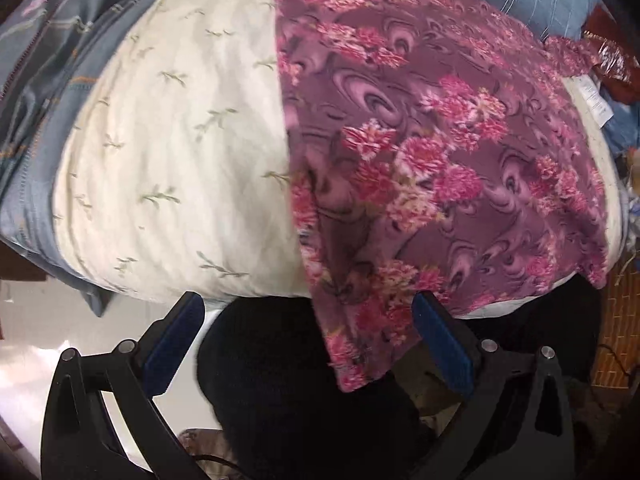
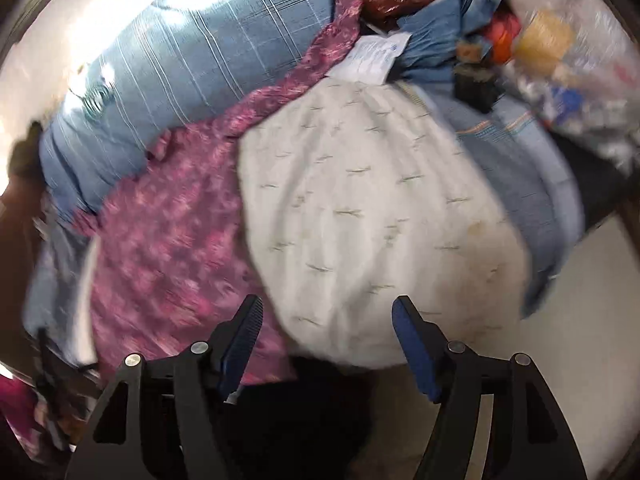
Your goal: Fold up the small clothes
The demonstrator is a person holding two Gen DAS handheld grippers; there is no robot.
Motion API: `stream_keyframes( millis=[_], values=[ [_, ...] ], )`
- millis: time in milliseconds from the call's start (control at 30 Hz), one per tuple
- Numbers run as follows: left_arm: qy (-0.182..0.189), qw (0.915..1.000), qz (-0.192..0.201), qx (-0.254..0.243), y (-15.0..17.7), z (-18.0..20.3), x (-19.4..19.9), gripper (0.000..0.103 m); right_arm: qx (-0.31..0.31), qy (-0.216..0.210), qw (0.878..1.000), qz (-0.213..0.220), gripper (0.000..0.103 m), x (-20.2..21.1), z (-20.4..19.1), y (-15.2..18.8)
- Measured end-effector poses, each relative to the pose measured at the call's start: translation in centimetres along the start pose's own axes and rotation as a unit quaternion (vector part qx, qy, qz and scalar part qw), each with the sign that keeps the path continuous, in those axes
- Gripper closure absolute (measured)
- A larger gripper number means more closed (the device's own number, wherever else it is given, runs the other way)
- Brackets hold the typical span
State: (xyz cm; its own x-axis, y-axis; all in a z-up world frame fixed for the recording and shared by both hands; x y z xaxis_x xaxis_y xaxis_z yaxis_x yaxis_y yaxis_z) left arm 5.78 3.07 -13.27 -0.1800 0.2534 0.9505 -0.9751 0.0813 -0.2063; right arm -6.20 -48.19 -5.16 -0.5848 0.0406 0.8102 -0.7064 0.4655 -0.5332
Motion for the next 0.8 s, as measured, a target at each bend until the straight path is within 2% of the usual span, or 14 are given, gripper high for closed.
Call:
stream_keyframes(
  millis=[100, 167, 200, 233, 267, 300, 333, 400, 433, 500, 600, 667, 733, 800],
  values=[
    [0.04, 0.9992, 0.007, 0.003, 0.3, 0.8, -0.2, 0.0, 0.012, -0.03, 0.999, -0.028, 0.033, -3.2, -2.7, 0.3],
    [0.071, 0.9974, 0.014, 0.003, 0.5, 1.4, -0.1, 0.011, 0.026, -0.037, 0.998, -0.049, 0.033, -5.4, -4.6, 0.7],
    [0.086, 0.9962, 0.014, 0.005, 0.6, 1.7, -0.1, 0.023, 0.03, -0.043, 0.997, -0.058, 0.036, -6.4, -5.3, 1.1],
    [0.094, 0.9955, 0.016, 0.008, 0.7, 2.0, -0.2, 0.047, 0.035, -0.051, 0.996, -0.069, 0.04, -7.3, -6.0, 1.5],
    [0.098, 0.995, 0.015, 0.01, 0.9, 1.9, -0.2, 0.065, 0.04, -0.054, 0.994, -0.081, 0.046, -8.2, -6.5, 2.0],
    [0.093, 0.9956, 0.01, 0.01, 1.0, 1.9, -0.6, 0.093, 0.044, -0.053, 0.993, -0.092, 0.069, -8.9, -6.9, 2.4],
    [0.084, 0.9964, 0.009, 0.012, 0.8, 1.5, -0.5, 0.098, 0.058, -0.051, 0.992, -0.1, 0.088, -9.5, -7.5, 2.8],
    [0.096, 0.9948, 0.011, 0.033, 0.9, 1.2, 0.2, 0.1, 0.081, -0.048, 0.991, -0.091, 0.095, -9.6, -8.1, 2.9],
    [0.102, 0.9939, 0.016, 0.039, 1.0, 0.8, 1.2, 0.1, 0.077, -0.062, 0.991, -0.091, 0.096, -9.1, -8.3, 2.7],
    [0.121, 0.9905, 0.051, 0.042, 0.8, 0.8, 4.4, 0.1, 0.056, -0.119, 0.989, -0.069, 0.096, -6.2, -9.0, 1.9],
    [0.087, 0.9918, 0.087, 0.032, 0.5, -0.2, 7.8, 0.099, 0.051, -0.138, 0.989, -0.032, 0.096, -2.8, -8.7, 0.6],
    [0.066, 0.9946, 0.071, 0.036, 0.7, -1.2, 7.1, 0.098, 0.055, -0.115, 0.991, -0.034, 0.096, -3.0, -8.0, 0.9],
    [0.043, 0.9968, 0.034, 0.059, 1.5, -2.3, 4.7, 0.098, 0.048, -0.082, 0.993, -0.067, 0.097, -5.2, -6.7, 2.1],
    [0.043, 0.9956, 0.016, 0.082, 2.0, -3.3, 3.4, 0.098, 0.048, -0.038, 0.993, -0.102, 0.098, -7.1, -5.8, 3.3]
  ],
)
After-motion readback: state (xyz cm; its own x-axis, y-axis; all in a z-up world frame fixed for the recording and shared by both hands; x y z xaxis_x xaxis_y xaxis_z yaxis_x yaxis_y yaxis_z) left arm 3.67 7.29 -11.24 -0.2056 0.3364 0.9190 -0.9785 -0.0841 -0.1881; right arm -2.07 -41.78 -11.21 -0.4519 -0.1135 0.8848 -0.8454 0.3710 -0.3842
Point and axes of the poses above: each gripper's, at about its wrist camera, not at the fingertips, and x roughly against the way its jaws point, z to its right, y to its underside, the point moved 6 cm from there along -x, roughly the way its jaws point, and after that the axes turned 6 degrees about y, right-handed, at the moved point
